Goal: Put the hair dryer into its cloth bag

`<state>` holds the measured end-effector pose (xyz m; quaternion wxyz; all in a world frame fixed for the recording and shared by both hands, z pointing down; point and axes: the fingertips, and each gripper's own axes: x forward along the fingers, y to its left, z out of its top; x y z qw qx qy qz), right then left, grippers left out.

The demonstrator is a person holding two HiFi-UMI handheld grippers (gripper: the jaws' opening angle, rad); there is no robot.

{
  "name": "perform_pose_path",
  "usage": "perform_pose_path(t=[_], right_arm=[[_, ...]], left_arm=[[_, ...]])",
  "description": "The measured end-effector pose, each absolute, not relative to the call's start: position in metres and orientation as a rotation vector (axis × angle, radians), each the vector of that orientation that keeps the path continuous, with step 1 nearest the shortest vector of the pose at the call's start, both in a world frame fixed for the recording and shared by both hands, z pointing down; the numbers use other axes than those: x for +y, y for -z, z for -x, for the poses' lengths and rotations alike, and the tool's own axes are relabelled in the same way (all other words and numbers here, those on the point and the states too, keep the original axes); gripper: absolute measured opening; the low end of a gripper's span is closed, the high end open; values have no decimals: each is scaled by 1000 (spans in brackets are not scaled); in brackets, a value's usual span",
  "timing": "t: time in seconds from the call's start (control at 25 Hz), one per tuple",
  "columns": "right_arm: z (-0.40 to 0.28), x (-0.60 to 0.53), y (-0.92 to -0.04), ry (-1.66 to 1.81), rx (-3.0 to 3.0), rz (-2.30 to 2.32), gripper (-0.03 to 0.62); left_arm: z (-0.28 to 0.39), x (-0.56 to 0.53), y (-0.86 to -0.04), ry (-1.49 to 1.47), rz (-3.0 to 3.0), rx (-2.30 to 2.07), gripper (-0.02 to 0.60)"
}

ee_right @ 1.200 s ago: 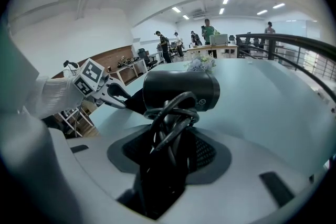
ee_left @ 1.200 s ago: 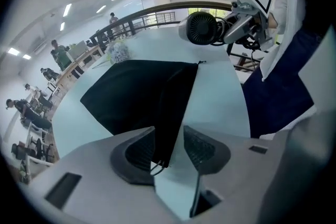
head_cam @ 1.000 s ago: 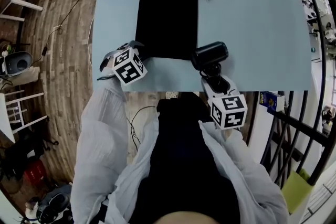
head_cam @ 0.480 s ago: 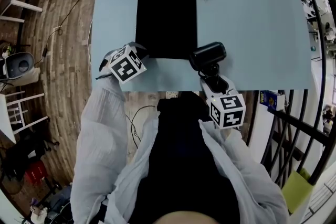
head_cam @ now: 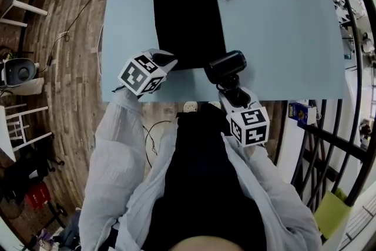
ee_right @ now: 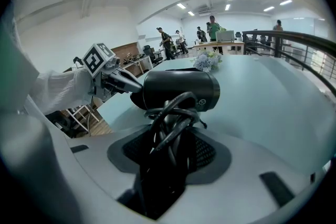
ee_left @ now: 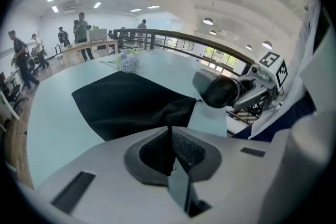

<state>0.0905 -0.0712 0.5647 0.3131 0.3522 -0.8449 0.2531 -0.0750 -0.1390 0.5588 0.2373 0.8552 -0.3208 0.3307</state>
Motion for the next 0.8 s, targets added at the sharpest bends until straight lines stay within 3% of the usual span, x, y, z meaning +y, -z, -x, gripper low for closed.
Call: perform_pose_path(t=[0.8], right_arm=[[-37,-34,-589,-672,-2243,-644,196]], left_arm=[[50,-152,-499,-489,-2398,-1032,34]])
